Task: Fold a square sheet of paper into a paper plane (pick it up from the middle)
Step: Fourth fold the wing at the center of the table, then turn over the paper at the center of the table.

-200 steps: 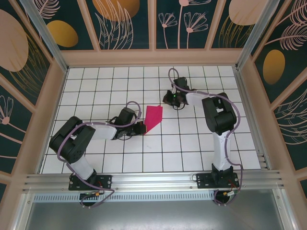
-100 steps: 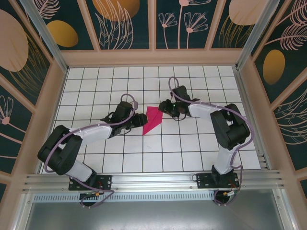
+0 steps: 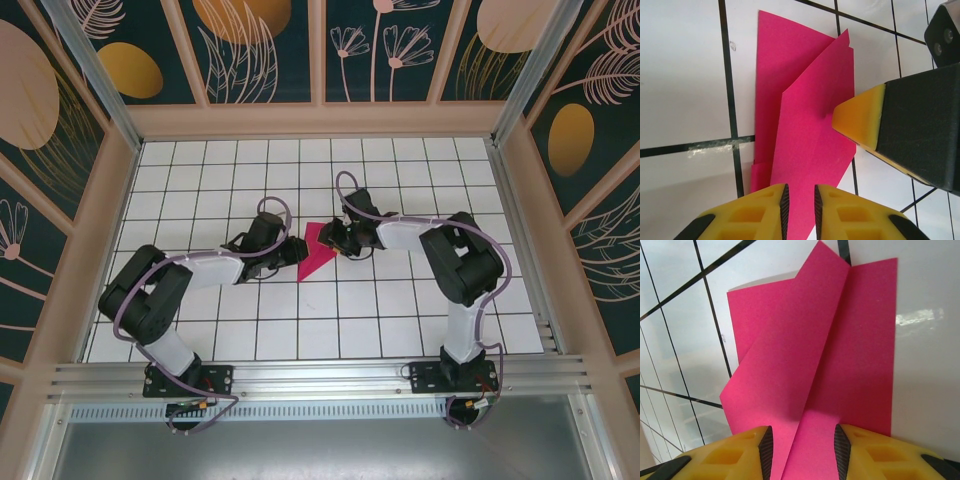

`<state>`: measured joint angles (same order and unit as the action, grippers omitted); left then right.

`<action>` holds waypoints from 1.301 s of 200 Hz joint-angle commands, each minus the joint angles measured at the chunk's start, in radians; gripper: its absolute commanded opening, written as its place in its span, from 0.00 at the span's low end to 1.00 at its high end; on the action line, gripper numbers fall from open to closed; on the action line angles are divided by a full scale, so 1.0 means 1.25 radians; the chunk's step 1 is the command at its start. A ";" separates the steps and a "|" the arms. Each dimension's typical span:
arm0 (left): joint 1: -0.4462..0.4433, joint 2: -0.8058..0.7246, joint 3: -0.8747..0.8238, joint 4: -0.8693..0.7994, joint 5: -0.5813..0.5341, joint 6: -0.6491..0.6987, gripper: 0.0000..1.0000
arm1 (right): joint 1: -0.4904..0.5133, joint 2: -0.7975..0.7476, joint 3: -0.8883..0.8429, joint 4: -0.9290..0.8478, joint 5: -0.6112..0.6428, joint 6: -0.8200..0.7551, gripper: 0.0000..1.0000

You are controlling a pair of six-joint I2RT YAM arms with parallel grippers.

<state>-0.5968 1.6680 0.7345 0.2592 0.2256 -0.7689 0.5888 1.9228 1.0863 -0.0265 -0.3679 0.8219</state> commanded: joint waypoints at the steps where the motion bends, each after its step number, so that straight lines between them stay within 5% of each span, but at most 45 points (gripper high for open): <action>1: 0.001 0.024 0.024 0.028 -0.018 -0.007 0.23 | -0.001 0.020 0.034 0.019 -0.018 0.012 0.38; 113: 0.011 0.083 0.034 0.000 -0.057 -0.012 0.31 | -0.001 0.059 0.062 0.037 -0.055 0.044 0.35; 167: 0.013 0.093 0.036 0.001 -0.047 -0.012 0.24 | -0.002 0.050 0.019 0.109 -0.119 0.045 0.31; 225: 0.017 0.090 0.030 0.005 -0.042 -0.013 0.21 | 0.002 0.048 -0.027 0.160 -0.140 0.009 0.17; 260: 0.036 0.031 0.024 -0.006 -0.031 -0.016 0.29 | -0.010 0.015 -0.054 0.227 -0.134 -0.019 0.04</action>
<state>-0.5732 1.7664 0.7643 0.2619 0.1783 -0.7811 0.5884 1.9816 1.0603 0.1562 -0.5247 0.8394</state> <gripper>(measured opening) 0.260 0.057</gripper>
